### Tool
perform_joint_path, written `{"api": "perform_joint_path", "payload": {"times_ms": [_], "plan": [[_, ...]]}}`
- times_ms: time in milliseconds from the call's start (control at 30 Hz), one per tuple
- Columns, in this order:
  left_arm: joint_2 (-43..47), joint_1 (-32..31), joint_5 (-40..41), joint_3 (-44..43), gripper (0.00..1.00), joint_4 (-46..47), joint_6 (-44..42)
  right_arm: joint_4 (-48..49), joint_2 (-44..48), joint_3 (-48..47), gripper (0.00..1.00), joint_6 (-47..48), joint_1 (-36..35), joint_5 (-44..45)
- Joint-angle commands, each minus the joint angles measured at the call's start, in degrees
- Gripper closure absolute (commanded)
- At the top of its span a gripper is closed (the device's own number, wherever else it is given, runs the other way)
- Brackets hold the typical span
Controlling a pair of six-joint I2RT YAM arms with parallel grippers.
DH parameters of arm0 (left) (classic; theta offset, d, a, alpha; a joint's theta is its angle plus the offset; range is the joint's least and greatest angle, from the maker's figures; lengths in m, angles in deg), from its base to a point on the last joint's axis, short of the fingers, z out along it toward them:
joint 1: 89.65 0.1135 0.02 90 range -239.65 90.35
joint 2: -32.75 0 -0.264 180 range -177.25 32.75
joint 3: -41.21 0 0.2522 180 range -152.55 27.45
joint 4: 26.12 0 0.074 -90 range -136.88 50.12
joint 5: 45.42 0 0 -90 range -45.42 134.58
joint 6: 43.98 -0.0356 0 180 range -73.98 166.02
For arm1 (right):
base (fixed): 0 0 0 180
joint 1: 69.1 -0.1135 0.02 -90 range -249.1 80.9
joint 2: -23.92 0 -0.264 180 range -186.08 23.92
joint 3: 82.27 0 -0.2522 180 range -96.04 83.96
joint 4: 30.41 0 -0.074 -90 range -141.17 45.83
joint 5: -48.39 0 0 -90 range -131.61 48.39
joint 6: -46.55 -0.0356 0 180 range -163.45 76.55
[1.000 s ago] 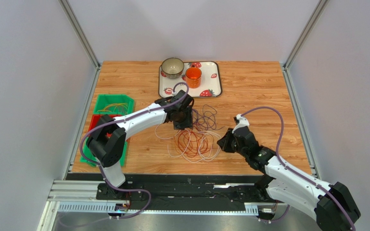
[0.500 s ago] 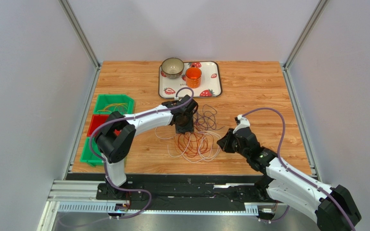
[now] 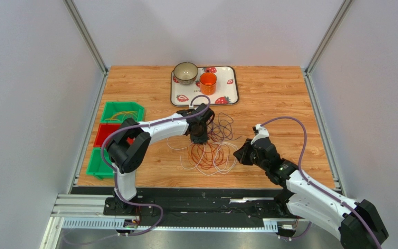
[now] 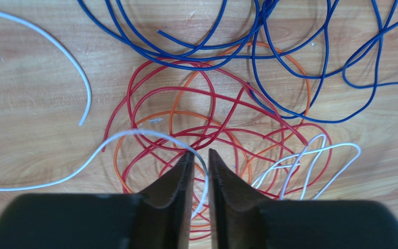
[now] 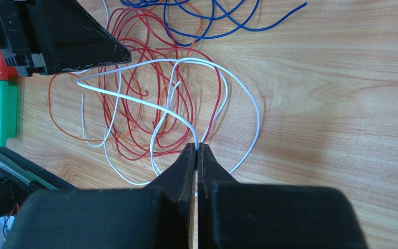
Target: Untangle the cables
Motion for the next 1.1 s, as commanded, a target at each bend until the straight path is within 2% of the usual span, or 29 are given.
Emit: {"api": "perform_joint_path", "payload": {"times_ms": [0,33,67,233,467,567,767,867,1000,1067], "plan": [[-0.56,-0.49,1.13,-2.34,0.84,0.33,0.25,2.54,0.51,-0.04,1.00,0.88,0.43,-0.46],[-0.30,-0.58,1.30,-2.42,0.99,0.15,0.34,2.54,0.51,-0.13,1.00,0.88,0.52,-0.54],[-0.04,-0.58,1.57,-2.51,1.00,-0.46,0.43,2.54,0.51,-0.04,1.00,0.88,0.43,-0.55],[3.03,-0.76,3.50,-5.14,1.00,-4.50,-0.10,2.72,0.33,-0.04,1.00,0.88,0.52,-0.72],[8.92,-0.58,7.98,-14.11,1.00,-18.20,-4.84,2.72,0.24,-0.13,1.00,0.88,0.52,-0.90],[12.09,0.03,7.46,-15.52,1.00,-19.53,-6.51,2.81,0.24,-0.04,1.00,0.88,0.52,-0.98],[20.08,0.65,6.14,-13.86,1.00,-15.95,-8.79,2.72,0.42,0.04,1.00,0.88,0.52,-1.07],[24.21,1.26,3.08,-11.92,1.00,-12.53,-9.15,2.81,0.59,0.13,1.00,0.97,0.60,-1.16],[29.84,3.98,-5.26,-8.94,1.00,-7.94,-7.57,2.81,0.86,0.22,1.00,0.97,0.61,-1.16],[33.70,5.30,-5.99,-8.67,1.00,-7.50,-6.95,2.72,0.77,0.13,1.00,0.97,0.52,-1.25]]}}
